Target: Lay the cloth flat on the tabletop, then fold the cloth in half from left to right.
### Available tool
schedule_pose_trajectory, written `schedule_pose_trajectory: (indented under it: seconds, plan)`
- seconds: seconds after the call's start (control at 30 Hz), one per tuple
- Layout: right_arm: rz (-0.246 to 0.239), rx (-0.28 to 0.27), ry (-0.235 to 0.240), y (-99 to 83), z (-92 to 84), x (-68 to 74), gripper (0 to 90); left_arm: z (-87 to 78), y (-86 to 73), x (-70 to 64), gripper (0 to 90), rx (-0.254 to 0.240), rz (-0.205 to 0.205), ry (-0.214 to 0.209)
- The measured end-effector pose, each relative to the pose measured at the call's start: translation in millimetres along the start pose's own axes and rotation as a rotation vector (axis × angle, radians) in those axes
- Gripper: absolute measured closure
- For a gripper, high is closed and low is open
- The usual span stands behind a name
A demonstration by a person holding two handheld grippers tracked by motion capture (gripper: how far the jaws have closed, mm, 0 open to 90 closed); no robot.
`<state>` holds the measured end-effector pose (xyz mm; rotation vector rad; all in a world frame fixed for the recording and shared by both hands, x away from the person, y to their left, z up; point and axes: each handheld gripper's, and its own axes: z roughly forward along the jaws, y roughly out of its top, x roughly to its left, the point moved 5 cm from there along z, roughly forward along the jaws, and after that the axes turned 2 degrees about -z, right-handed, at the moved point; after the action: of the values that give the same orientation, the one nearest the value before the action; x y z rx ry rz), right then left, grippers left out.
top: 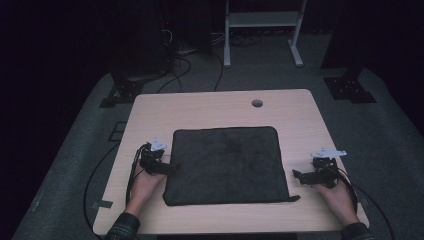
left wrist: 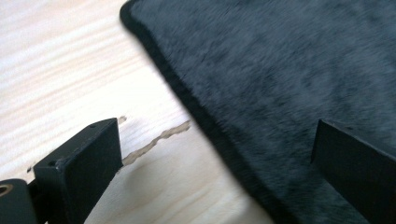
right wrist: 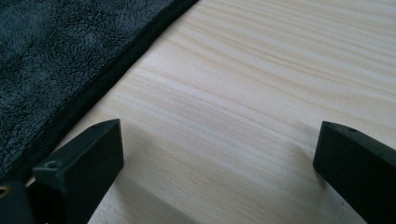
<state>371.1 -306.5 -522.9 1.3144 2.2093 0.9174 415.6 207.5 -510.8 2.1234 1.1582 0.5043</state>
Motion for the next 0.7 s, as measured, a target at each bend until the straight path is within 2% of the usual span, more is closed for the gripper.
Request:
schedule_pose_trajectory:
  seconds: [0.13, 0.33, 0.37, 0.43, 0.47, 0.5, 0.53, 0.57, 0.6, 0.7]
  plan:
    - [0.000, 0.000, 0.000, 0.0, 0.0, 0.0, 0.7, 2.7, -2.3, 4.2, 0.9, 0.007, -0.020, 0.002]
    - [-0.001, 0.001, 0.002, -0.1, -0.1, 0.2, 0.7, 0.9, -3.3, 8.0, 6.9, -0.003, -0.040, -0.007]
    - [-0.001, 0.000, 0.002, -0.1, -0.1, 0.2, 0.7, -1.4, -3.0, 7.9, 14.7, -0.008, -0.032, -0.014]
    - [-0.001, 0.000, 0.002, -0.1, -0.1, 0.2, 0.7, -2.0, -2.7, 6.8, 18.2, -0.013, -0.032, -0.019]
    - [-0.001, 0.001, 0.002, -0.1, -0.1, 0.2, 0.7, -2.9, -2.4, 5.1, 23.3, -0.020, -0.020, -0.030]
    - [-0.002, 0.000, 0.002, -0.1, 0.0, 0.1, 0.7, -3.8, -2.0, 2.1, 36.0, -0.027, -0.012, -0.044]
    - [-0.001, 0.001, 0.002, -0.1, -0.1, 0.2, 0.7, -4.7, -2.0, -1.2, 40.7, -0.034, -0.005, -0.052]
    - [-0.001, 0.000, 0.002, -0.1, -0.1, 0.2, 0.7, -4.7, -2.0, -1.2, 44.7, -0.034, -0.005, -0.052]
    - [-0.001, 0.000, 0.002, -0.1, -0.1, 0.2, 0.7, -5.1, -1.8, -2.3, 44.7, -0.034, 0.000, -0.057]
    - [-0.001, 0.001, 0.002, -0.1, -0.1, 0.2, 0.7, -5.5, -1.1, -6.5, 57.6, -0.037, 0.009, -0.079]
